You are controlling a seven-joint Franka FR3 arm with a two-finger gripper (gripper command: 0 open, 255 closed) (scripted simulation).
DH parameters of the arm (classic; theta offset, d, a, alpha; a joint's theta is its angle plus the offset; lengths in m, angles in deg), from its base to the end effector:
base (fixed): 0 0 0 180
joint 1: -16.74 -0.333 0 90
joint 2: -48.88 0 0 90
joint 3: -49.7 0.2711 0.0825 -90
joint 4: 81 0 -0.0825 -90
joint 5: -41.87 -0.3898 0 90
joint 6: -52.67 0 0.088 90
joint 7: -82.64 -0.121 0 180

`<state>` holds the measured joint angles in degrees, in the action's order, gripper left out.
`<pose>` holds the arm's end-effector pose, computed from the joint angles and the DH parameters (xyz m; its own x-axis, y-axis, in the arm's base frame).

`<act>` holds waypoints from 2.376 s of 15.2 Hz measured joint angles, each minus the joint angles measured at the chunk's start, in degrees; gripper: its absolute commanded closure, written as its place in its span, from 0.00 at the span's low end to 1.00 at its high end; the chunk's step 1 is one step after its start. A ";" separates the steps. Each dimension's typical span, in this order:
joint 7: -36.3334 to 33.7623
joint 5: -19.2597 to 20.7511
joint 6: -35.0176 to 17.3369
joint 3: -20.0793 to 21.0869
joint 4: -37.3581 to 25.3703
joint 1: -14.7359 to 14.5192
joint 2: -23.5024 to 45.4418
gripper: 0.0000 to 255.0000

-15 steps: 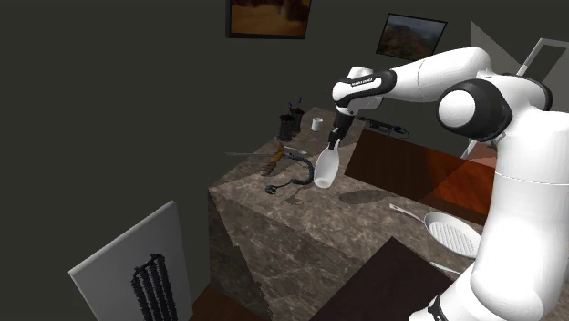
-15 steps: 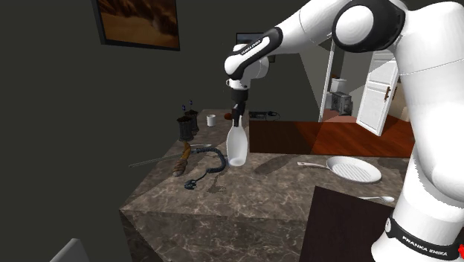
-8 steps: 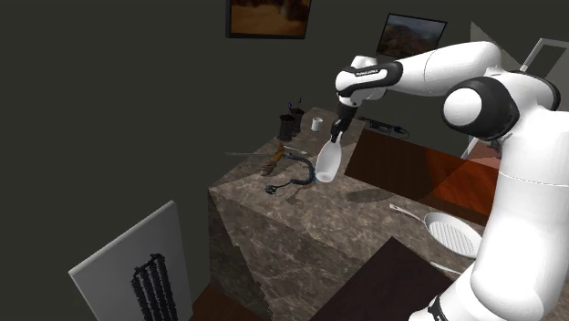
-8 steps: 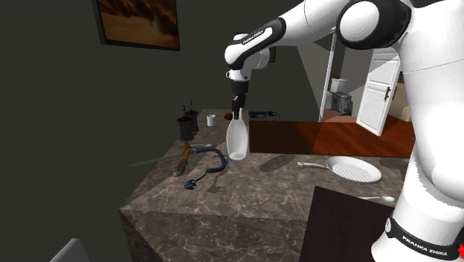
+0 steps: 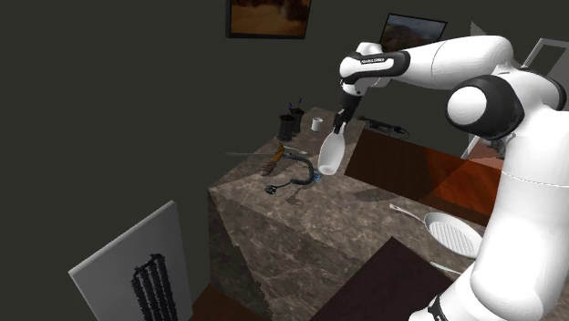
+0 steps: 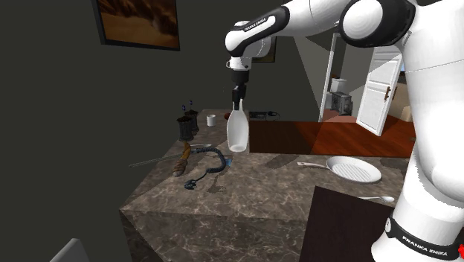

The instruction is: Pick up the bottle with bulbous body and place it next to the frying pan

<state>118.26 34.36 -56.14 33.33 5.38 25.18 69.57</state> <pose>0.6122 -0.2491 0.4117 0.9844 0.1680 0.0519 0.1680 -0.9858 0.0051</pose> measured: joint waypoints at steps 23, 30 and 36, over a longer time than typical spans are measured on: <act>1.11 0.47 15.02 -0.98 -13.17 1.96 -1.86 1.00; 7.36 2.36 11.44 -3.62 -0.65 4.72 -10.85 1.00; 13.80 3.94 9.98 -6.63 6.81 7.97 -16.89 1.00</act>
<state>132.06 38.30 -46.16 26.70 12.19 33.16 52.67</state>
